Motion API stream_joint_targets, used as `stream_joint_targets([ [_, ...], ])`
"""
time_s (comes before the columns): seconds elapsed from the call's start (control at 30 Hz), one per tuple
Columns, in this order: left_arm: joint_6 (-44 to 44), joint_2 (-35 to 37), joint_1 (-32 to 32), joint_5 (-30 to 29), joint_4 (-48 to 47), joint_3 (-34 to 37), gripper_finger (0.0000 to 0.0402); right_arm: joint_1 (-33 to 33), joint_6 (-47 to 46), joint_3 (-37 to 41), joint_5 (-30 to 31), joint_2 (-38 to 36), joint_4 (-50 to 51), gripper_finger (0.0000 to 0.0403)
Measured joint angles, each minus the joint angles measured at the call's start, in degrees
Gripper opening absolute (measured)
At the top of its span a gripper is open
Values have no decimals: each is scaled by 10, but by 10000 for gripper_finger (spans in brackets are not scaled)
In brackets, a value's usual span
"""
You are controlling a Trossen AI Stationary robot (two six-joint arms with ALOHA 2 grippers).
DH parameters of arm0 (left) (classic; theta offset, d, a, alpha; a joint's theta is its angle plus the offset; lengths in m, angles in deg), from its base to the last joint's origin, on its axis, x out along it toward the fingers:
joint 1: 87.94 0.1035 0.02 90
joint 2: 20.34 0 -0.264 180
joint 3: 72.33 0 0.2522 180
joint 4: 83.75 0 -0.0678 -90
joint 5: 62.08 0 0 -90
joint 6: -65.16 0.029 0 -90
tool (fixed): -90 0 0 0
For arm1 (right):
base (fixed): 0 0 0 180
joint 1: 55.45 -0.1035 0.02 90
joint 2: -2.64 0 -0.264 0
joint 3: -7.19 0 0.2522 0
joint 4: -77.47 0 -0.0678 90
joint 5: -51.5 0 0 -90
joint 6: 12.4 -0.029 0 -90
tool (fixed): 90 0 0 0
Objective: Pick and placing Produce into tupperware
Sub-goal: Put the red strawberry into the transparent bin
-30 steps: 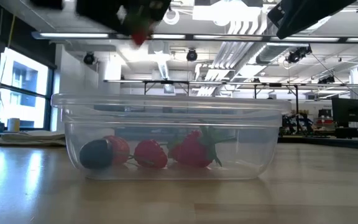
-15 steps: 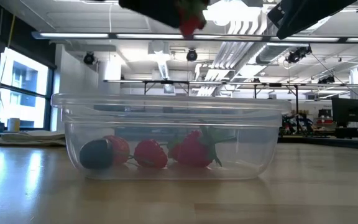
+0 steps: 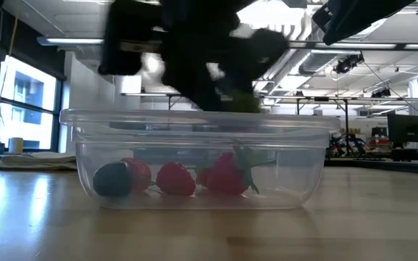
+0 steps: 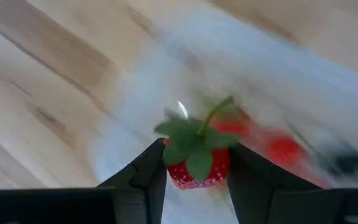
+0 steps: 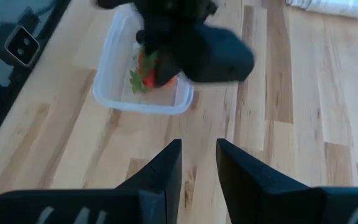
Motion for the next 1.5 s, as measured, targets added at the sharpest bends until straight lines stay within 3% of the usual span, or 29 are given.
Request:
stream_joint_targets([
  [0.43,-9,-70,0,-10,-17,-73,127,0,0,0,0,10,2,90],
  [1.5,-12,-96,0,-11,-58,-73,127,0,0,0,0,10,-3,90],
])
